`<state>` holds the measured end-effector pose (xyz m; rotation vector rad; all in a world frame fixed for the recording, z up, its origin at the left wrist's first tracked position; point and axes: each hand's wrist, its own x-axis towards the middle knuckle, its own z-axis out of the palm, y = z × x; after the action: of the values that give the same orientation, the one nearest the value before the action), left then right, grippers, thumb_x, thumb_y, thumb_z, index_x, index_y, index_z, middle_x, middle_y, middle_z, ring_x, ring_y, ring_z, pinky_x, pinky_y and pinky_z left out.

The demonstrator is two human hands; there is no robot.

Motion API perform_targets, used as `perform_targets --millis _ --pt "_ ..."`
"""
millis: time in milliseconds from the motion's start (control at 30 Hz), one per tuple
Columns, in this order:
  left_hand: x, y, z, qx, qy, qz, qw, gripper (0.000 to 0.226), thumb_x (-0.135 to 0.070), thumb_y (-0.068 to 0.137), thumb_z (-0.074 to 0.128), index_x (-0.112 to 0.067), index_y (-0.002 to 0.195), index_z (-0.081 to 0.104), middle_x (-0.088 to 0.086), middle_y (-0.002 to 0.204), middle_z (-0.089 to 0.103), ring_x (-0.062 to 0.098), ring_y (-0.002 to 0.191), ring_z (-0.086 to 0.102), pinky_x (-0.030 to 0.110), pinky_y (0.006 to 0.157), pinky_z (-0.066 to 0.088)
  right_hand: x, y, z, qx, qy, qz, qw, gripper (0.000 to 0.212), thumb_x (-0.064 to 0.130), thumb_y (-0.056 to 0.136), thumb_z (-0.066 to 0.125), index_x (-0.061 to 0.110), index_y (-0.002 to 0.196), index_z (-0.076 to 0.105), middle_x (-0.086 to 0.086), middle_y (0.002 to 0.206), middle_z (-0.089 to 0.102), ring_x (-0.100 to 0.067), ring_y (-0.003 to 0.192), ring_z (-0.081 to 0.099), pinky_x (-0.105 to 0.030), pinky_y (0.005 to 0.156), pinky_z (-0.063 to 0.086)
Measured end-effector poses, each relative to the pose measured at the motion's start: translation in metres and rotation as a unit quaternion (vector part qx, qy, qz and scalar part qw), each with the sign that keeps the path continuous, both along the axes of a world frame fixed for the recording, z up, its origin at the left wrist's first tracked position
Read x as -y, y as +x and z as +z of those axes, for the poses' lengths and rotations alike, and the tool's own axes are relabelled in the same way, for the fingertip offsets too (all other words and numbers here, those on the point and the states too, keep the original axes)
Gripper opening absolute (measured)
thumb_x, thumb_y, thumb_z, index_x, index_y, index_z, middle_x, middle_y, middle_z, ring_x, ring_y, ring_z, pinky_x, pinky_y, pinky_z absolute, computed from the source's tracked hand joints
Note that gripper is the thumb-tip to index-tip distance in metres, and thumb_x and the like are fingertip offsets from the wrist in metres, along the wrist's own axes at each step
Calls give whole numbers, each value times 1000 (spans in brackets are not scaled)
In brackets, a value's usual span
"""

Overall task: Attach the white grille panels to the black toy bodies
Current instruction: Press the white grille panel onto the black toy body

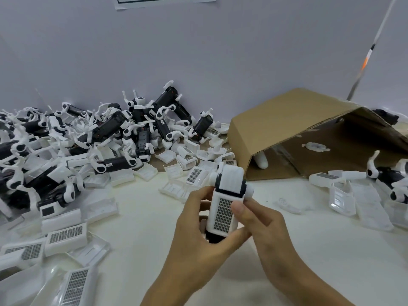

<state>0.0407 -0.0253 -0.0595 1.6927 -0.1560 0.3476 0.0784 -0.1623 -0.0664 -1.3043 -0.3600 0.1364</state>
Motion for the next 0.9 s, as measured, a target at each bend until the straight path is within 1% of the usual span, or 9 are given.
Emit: perform_targets --millis 100,133,233,333,467,567,700,833,900 --pt "-6 3 2 -29 -89 -73 993 53 -40 74 74 -30 126 66 6 112 74 25 103 71 39 77 60 3 2 7 2 -2 -27 1000 25 54 82 73 36 97 82 -5 109 74 -14 100 73 -18 77 57" --pt "-6 4 3 -29 -100 -70 992 50 -41 76 72 -27 124 69 8 112 74 26 105 71 38 78 60 4 2 8 7 -7 -30 999 26 54 79 69 37 94 82 -7 109 73 -14 99 73 -19 76 57" --pt "-2 5 4 -17 -104 -31 994 38 -48 73 74 -29 107 77 6 103 77 22 102 72 25 75 58 5 1 8 34 -21 -24 999 22 48 80 65 41 94 81 -7 105 74 -16 98 73 -21 74 58" --pt "-5 6 2 -13 -126 -19 992 35 -45 68 78 -23 96 79 8 97 77 24 98 72 29 76 58 3 -3 7 65 -36 -31 997 18 53 91 64 45 99 78 -1 104 75 -14 101 72 -20 77 57" --pt "0 3 2 11 -120 1 993 28 -40 71 80 -22 91 79 9 87 76 19 85 73 22 67 57 2 -5 3 99 -43 -68 992 17 50 91 63 45 98 79 -3 101 74 -22 102 72 -31 80 61" --pt "2 3 1 -4 -133 6 991 34 -44 70 78 -25 98 80 7 92 77 20 92 74 25 72 58 3 -3 5 86 -60 -58 993 18 56 91 61 49 95 77 2 99 76 -16 101 72 -28 84 60" --pt "-1 4 2 -29 -133 -40 990 41 -39 75 75 -26 114 77 5 111 76 25 111 69 37 90 57 6 0 6 97 -94 -60 989 27 58 86 60 38 95 77 -3 93 72 -21 96 70 -35 82 60" --pt "3 4 2 -16 -138 -11 990 37 -42 74 77 -31 110 78 3 108 77 24 105 72 35 86 59 11 2 9 72 -97 -41 992 31 56 88 66 29 97 78 -8 97 73 -21 98 71 -36 88 60" --pt "6 5 0 -24 -157 11 987 32 -41 76 82 -32 107 79 1 106 78 20 104 72 31 84 59 13 3 11 48 -113 -19 992 30 57 86 68 32 98 79 -2 97 77 -16 98 73 -29 88 59"
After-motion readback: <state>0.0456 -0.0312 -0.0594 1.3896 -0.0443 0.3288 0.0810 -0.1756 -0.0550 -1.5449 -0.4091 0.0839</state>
